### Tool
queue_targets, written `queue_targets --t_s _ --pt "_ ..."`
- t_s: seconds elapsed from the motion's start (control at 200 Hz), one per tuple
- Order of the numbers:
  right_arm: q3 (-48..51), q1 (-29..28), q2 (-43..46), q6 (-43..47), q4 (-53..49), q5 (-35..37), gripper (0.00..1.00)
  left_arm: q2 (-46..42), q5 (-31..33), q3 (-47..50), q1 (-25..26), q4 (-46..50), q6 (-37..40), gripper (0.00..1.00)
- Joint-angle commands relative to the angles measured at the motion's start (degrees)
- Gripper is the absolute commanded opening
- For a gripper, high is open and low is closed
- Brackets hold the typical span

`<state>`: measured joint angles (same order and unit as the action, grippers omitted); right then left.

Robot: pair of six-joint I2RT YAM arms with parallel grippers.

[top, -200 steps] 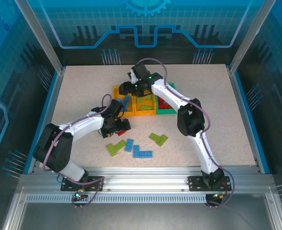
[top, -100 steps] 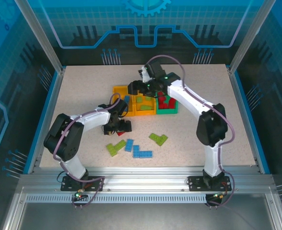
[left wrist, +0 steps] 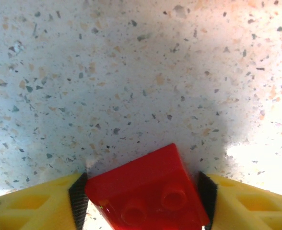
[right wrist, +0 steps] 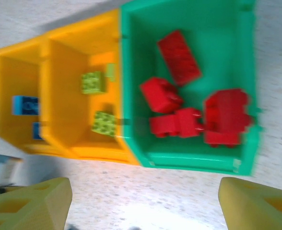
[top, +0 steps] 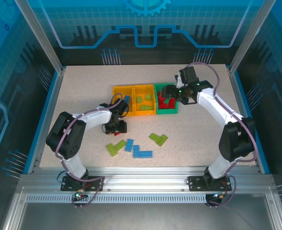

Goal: Sort the legos into containers by color

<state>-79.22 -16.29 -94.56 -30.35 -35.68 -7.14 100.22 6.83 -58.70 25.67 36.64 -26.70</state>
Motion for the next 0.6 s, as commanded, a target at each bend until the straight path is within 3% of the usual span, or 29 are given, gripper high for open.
queue_targets --t_s 0.0,0.12,0.37,0.595 --pt "4.11 1.74 2.41 2.54 -2.04 2.64 0.81 2.17 -4.10 0.73 0.33 -4.42 0.28 0.54" --pt "7.82 3.20 4.26 2.16 -0.82 1.80 0.81 2.40 -5.32 0.51 0.27 -5.31 -0.43 0.44" --pt "11.53 5.21 7.87 1.89 -0.40 1.60 0.81 1.38 -6.98 -1.36 1.26 -5.13 -1.68 0.44" --pt "13.09 6.62 9.65 2.07 -0.36 1.79 0.82 2.16 -7.09 -10.24 4.52 -3.37 -2.04 0.45"
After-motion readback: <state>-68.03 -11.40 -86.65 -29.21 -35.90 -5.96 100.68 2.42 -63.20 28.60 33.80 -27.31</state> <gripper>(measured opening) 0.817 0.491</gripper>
